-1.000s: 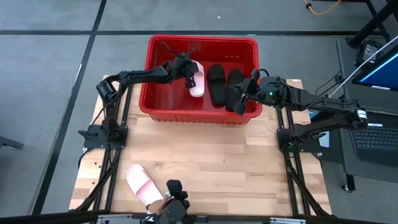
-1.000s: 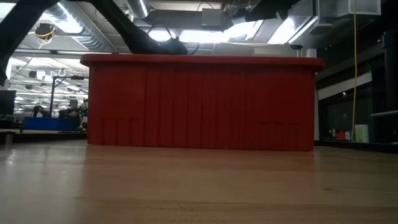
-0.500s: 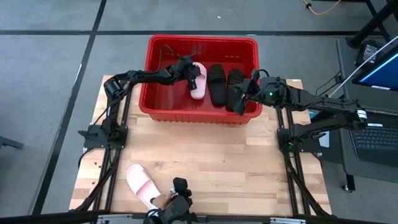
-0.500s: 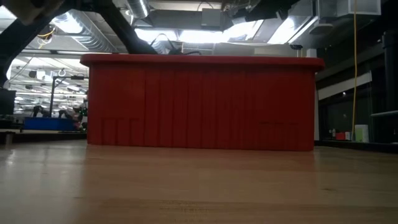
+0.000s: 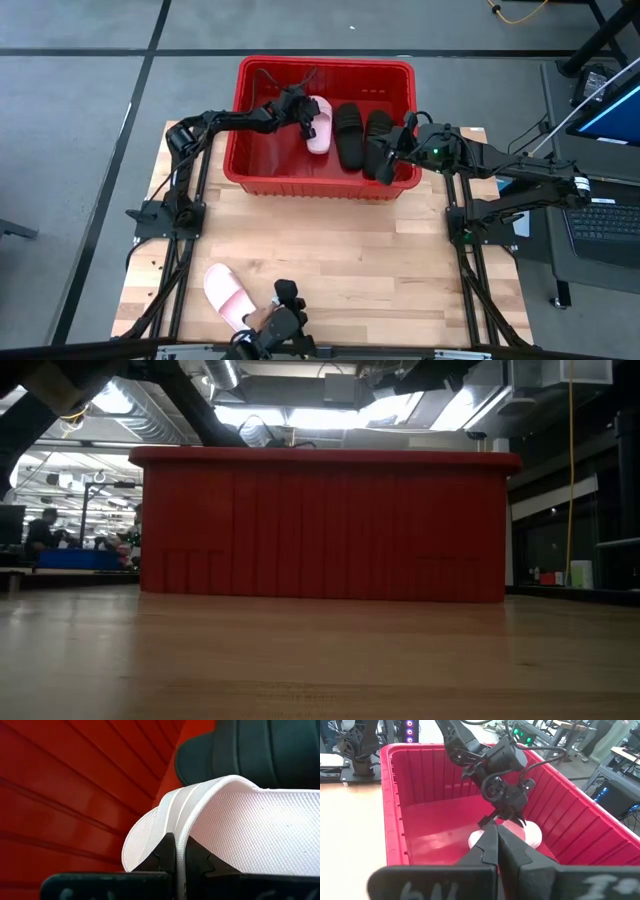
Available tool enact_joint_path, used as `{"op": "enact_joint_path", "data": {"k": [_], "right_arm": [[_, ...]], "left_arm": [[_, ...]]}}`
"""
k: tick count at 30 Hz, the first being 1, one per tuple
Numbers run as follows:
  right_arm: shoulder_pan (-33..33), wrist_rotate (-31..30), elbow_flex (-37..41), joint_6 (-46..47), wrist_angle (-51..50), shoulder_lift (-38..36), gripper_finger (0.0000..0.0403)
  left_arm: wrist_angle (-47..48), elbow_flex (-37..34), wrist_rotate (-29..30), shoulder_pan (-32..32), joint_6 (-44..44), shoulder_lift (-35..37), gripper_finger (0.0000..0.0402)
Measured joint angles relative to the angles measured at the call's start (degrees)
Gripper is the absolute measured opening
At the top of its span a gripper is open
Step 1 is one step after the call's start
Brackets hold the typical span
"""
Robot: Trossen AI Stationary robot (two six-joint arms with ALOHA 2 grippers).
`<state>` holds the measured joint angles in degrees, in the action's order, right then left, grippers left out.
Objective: Pick and place slides into bin
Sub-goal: Put the right pink slide into the red bin
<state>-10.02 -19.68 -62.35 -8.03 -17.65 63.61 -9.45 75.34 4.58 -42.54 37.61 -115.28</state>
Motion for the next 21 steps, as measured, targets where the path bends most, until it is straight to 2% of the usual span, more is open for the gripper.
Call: {"op": "enact_joint_path", "data": {"k": [21], "right_arm": [[0.0, 0.0, 0.0, -0.04, 0.01, 0.02, 0.0004]], "left_arm": [[0.52, 0.04, 0.89, 0.04, 0.65, -0.04, 0.0004]]}}
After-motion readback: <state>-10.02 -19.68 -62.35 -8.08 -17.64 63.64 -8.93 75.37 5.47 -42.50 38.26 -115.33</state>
